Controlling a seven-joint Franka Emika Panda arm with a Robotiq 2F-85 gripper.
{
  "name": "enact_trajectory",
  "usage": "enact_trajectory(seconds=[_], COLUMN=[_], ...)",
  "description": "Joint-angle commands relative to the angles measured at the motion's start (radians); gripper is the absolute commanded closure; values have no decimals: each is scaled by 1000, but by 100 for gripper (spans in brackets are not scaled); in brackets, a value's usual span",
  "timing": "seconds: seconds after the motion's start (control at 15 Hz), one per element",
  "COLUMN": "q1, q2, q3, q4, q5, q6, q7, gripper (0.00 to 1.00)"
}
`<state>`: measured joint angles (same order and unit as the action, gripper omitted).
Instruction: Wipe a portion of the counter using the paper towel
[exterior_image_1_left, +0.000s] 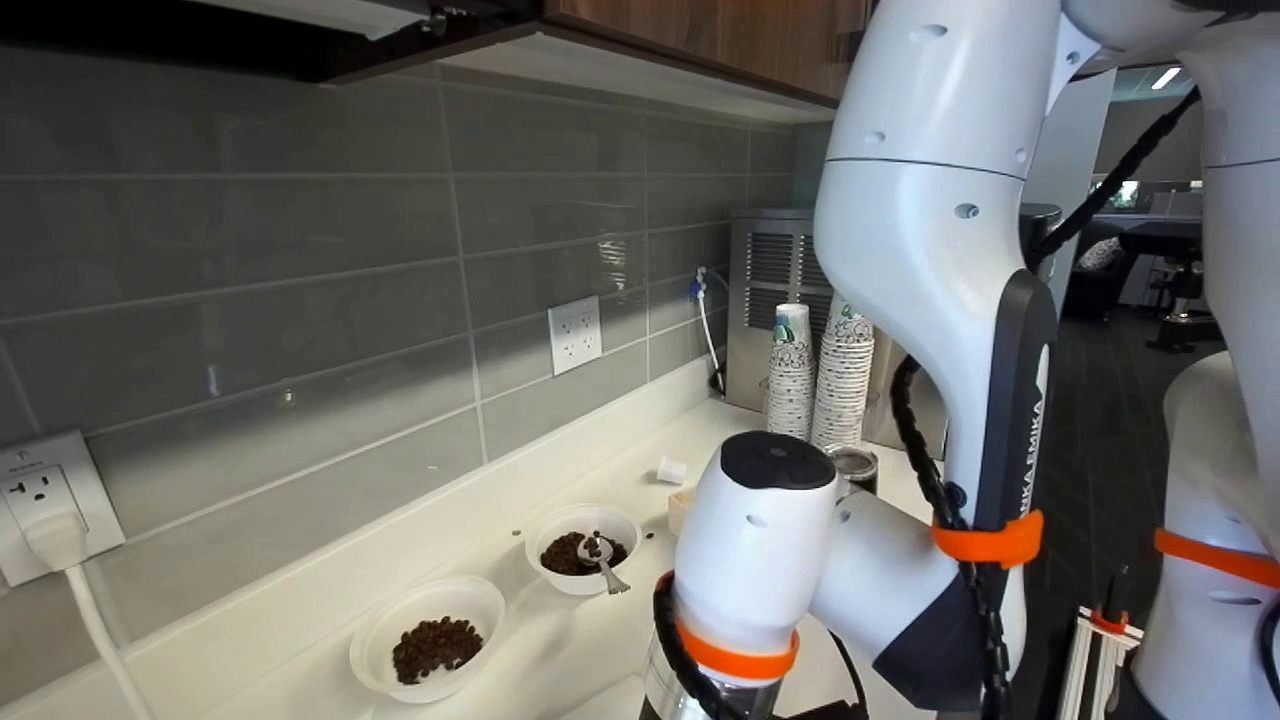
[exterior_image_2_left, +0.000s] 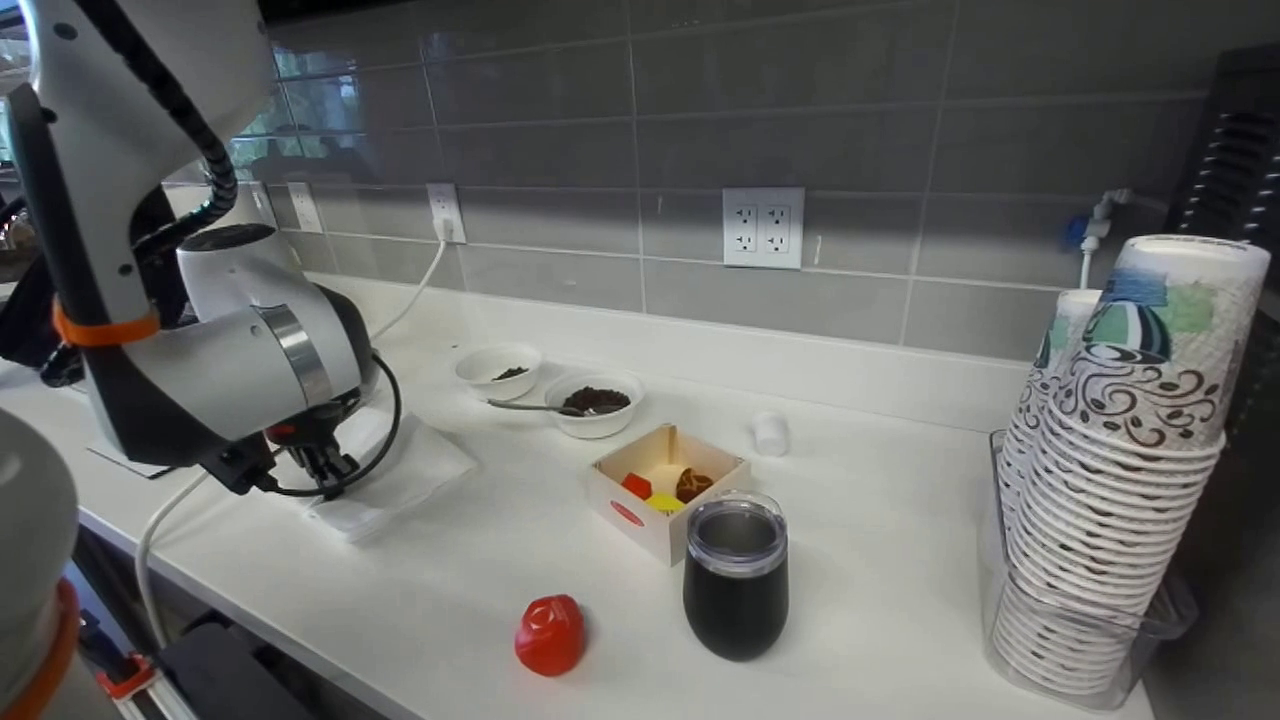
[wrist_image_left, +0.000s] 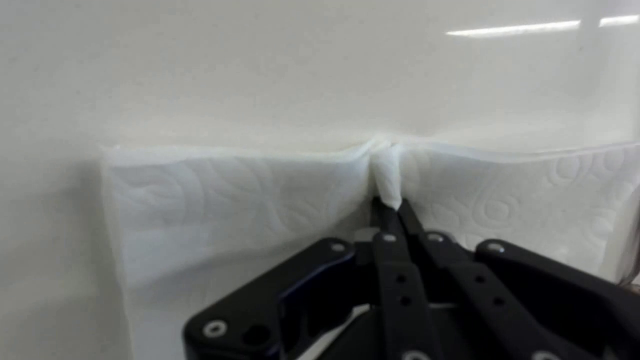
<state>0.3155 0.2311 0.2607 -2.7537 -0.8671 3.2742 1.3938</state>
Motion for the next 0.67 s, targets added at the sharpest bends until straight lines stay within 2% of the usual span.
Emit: enact_trajectory(seconds=[0.0,0.27,0.33,0.6], q1=[-2,-16,-20,-32], q2=[4,-88,-62,-109], q3=[44,68,71,67], q4=[2,-33,9,-10], q5=[-10,17,-14,16], q6=[-160,-299,-354,-510], q7=[3,-27,-2,-24], gripper=[99,99,99,99])
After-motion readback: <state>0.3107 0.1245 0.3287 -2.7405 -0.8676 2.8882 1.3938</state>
